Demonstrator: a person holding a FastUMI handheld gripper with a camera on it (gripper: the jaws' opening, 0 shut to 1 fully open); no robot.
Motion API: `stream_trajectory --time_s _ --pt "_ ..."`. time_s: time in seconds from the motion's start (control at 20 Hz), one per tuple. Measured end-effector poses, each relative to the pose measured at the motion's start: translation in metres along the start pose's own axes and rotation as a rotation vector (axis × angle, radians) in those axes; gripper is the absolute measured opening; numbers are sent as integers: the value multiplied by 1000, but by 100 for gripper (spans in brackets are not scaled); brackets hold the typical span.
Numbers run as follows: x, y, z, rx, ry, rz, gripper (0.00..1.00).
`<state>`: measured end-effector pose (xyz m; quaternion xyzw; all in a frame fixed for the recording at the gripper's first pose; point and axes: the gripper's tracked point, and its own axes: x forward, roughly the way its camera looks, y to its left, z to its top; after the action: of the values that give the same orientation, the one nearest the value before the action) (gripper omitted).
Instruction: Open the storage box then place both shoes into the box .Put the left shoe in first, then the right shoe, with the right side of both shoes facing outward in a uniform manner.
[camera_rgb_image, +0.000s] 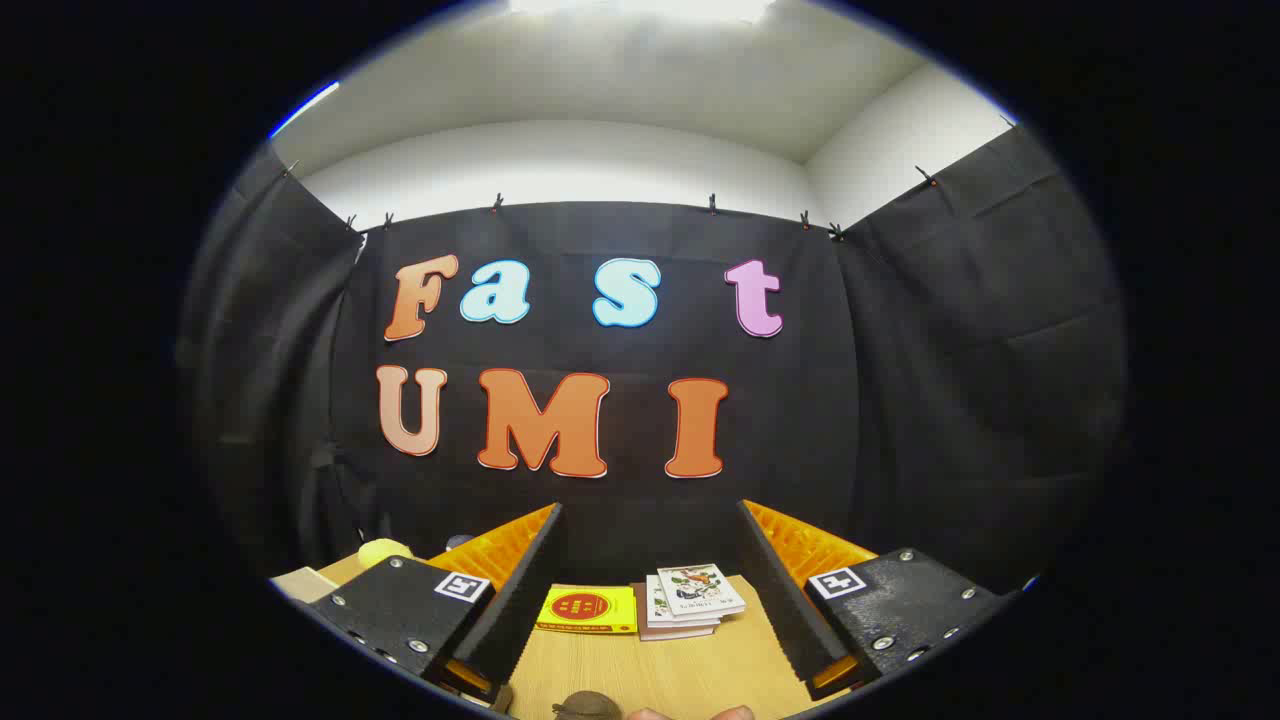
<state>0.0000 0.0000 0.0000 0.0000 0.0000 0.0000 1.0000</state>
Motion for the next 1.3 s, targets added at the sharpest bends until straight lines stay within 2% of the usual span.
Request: stream_trajectory --time_s 0.5,1.3 --pt "-1 15 -6 3 30 33 100" --pt "-7 28 -22 43 89 40 100"
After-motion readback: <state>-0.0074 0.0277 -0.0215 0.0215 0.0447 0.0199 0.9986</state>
